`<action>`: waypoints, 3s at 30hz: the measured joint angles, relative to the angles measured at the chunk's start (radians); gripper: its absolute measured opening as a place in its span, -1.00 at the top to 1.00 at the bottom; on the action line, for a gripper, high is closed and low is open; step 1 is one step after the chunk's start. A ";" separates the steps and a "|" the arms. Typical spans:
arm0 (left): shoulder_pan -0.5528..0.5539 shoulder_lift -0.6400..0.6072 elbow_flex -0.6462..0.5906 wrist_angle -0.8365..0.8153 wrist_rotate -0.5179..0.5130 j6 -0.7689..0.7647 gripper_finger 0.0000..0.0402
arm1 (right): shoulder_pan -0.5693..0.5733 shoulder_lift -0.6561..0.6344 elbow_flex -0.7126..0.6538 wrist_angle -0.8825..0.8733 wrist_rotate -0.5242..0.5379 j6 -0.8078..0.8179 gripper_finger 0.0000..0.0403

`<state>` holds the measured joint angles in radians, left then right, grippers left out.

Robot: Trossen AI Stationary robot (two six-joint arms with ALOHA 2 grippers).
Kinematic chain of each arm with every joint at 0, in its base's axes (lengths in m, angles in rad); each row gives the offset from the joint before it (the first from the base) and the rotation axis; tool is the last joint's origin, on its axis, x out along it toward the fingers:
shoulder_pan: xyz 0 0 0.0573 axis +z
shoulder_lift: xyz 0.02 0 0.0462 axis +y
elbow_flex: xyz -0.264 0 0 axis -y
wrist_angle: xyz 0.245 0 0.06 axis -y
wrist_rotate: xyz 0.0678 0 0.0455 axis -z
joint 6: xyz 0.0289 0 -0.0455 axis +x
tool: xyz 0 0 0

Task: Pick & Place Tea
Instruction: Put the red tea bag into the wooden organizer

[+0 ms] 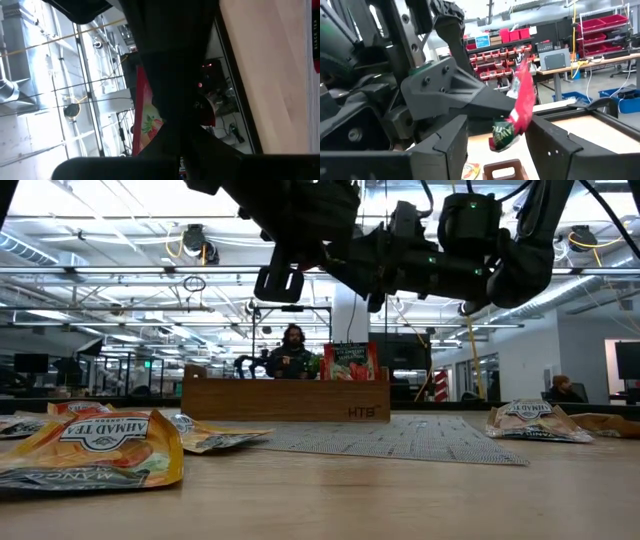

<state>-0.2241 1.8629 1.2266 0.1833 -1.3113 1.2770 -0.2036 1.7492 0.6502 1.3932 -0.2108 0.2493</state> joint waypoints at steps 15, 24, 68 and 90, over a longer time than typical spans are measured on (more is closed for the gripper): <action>-0.001 0.000 0.000 -0.001 0.005 -0.010 0.97 | -0.020 -0.001 0.000 0.002 -0.015 -0.074 0.81; -0.002 0.000 0.000 0.000 0.016 -0.090 0.81 | -0.019 -0.001 0.000 -0.008 -0.026 -0.116 0.99; -0.042 -0.755 -0.419 -0.041 1.158 -1.148 -0.94 | 0.248 -0.315 0.395 -1.591 0.263 -0.553 1.00; -0.029 -0.987 -0.696 0.171 1.151 -1.237 -0.94 | 0.151 -0.114 0.467 -1.763 0.267 -0.605 1.00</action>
<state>-0.2531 0.8761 0.5308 0.3546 -0.1604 0.0402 -0.0522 1.6352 1.1172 -0.3700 0.0560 -0.3561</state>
